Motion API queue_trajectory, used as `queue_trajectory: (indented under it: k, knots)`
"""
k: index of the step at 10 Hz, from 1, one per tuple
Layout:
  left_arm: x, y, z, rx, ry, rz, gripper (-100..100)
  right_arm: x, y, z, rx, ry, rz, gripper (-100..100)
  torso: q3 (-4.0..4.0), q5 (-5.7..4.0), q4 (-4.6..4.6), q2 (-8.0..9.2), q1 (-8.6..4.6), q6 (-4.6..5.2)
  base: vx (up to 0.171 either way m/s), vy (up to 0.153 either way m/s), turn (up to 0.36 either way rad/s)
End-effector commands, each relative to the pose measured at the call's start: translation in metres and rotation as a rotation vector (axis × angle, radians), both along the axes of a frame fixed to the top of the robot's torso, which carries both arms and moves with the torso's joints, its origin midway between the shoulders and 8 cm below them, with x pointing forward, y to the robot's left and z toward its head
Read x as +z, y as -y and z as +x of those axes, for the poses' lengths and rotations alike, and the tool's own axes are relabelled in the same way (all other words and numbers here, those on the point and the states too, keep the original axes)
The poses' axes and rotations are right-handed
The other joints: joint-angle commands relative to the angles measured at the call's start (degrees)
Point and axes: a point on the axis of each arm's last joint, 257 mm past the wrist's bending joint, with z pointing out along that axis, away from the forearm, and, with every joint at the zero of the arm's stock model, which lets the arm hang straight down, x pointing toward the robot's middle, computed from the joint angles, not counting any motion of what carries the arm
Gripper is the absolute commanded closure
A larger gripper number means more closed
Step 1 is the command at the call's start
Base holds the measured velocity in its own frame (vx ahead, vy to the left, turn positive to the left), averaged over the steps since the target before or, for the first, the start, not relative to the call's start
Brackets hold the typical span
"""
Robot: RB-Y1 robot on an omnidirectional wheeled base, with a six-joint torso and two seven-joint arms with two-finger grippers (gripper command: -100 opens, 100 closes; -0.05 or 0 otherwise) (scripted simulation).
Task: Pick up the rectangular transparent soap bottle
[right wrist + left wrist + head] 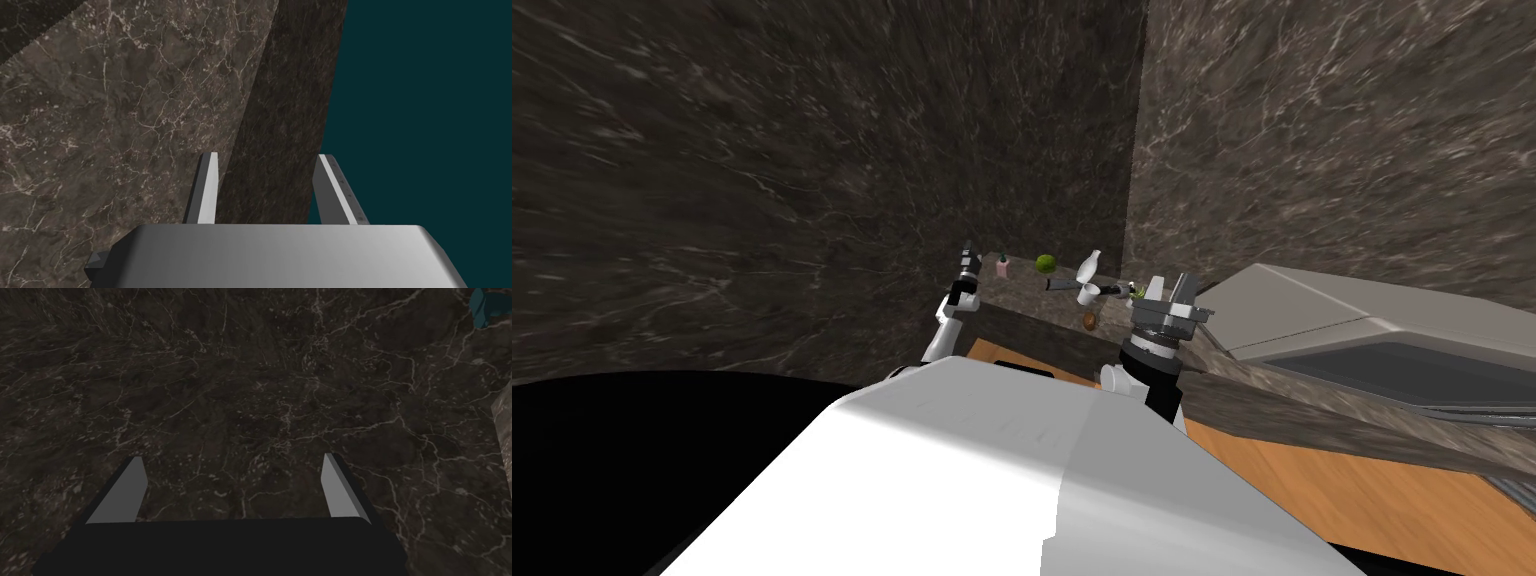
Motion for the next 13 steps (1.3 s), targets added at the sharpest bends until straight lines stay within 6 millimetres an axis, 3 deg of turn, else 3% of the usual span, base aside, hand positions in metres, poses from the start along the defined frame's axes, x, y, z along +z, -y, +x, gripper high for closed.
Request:
queue_trajectory:
  k: [1,8,13]
  knots:
    - [-0.010,-0.001,0.011,0.000,-0.029,-0.008,-100,0.000,0.000,0.000,0.000,0.000,0.000,0,0.00,0.00,0.00,0.00,0.00,0.00,-0.012,-0.039,0.041]
    - [-0.027,0.000,0.068,-0.011,-0.142,-0.061,-100,0.000,0.000,0.000,0.000,0.000,0.000,0,-0.01,0.00,-0.01,-0.02,0.03,0.01,-0.013,-0.042,0.059]
    - [-0.048,0.005,0.097,-0.022,-0.226,-0.098,-100,0.000,0.000,0.000,0.000,0.000,0.000,0,-0.03,0.01,-0.01,-0.05,0.06,0.01,-0.003,-0.031,0.040]
